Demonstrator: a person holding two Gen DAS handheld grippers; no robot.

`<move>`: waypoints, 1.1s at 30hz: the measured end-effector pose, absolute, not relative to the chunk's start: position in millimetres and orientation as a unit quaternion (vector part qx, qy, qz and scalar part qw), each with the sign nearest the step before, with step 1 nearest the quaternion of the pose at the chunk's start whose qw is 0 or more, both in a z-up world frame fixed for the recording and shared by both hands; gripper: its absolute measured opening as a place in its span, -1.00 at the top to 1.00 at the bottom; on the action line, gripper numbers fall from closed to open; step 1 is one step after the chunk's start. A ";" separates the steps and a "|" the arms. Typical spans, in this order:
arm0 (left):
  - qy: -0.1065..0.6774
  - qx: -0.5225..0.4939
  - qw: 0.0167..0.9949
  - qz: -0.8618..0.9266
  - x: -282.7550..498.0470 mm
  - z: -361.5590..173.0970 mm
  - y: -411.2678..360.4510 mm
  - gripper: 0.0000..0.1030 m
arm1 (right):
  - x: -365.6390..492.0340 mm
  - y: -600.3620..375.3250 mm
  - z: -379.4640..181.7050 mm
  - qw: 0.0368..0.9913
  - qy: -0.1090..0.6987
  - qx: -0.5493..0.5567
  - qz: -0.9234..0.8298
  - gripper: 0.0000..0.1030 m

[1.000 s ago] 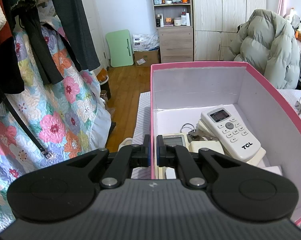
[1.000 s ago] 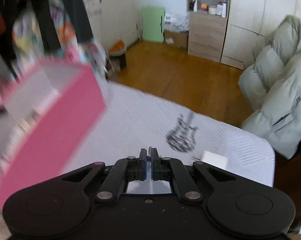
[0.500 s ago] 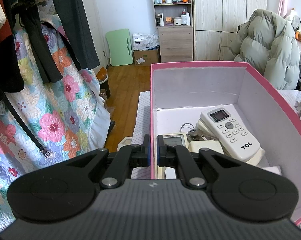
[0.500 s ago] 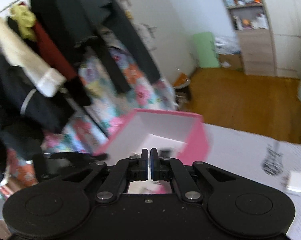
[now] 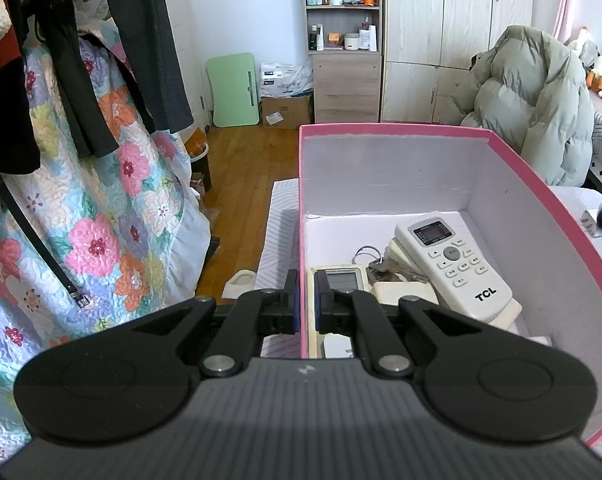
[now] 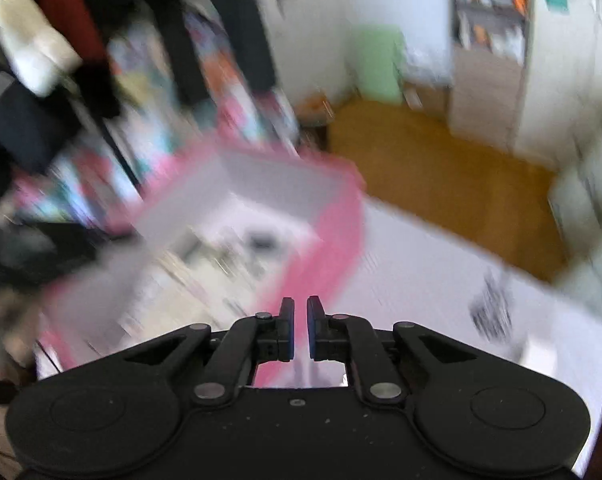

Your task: Organize rigid objects

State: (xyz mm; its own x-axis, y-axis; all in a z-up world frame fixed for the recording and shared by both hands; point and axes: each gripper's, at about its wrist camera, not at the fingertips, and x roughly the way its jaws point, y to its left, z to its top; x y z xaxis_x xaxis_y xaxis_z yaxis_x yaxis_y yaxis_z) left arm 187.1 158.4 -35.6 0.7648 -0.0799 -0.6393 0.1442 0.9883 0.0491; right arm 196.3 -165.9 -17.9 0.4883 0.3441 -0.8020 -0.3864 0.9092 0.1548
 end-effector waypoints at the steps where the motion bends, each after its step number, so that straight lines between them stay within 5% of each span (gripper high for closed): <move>1: 0.338 0.049 0.938 -0.059 186.9 -35.9 158.2 0.89 | 196.7 -169.9 -27.4 0.856 0.472 -0.027 0.208 0.78; 3: 0.338 0.048 0.938 -0.059 187.6 -35.5 158.7 0.89 | 193.9 -174.8 -44.9 0.847 0.486 -0.056 0.209 0.75; 5: 0.337 0.049 0.938 -0.059 187.5 -35.6 158.6 0.89 | 189.7 -175.2 -58.2 0.841 0.489 -0.085 0.215 0.33; 7: 0.337 0.050 0.938 -0.059 187.5 -35.3 158.6 0.89 | 185.7 -170.9 -72.6 0.834 0.488 -0.124 0.224 0.14; 11: 0.336 0.052 0.939 -0.058 186.7 -35.3 159.4 0.89 | 190.0 -155.1 -91.9 0.814 0.503 -0.183 0.225 0.12; 15: 0.335 0.051 0.939 -0.059 185.9 -34.6 158.1 0.88 | 203.1 -161.4 -97.0 0.822 0.507 -0.131 0.224 -0.07; 19: 0.335 0.051 0.939 -0.059 185.8 -34.4 157.9 0.88 | 209.0 -173.5 -99.2 0.831 0.511 -0.062 0.214 0.18; 20: 0.335 0.052 0.939 -0.059 185.7 -34.3 158.1 0.88 | 209.5 -175.6 -97.2 0.833 0.509 -0.054 0.211 0.56; 22: 0.335 0.052 0.939 -0.059 186.0 -34.2 158.6 0.88 | 212.6 -184.6 -90.8 0.834 0.509 -0.010 0.214 0.90; 33: 0.335 0.052 0.939 -0.059 185.7 -34.5 157.2 0.88 | 207.3 -196.6 -74.1 0.847 0.491 0.040 0.199 0.94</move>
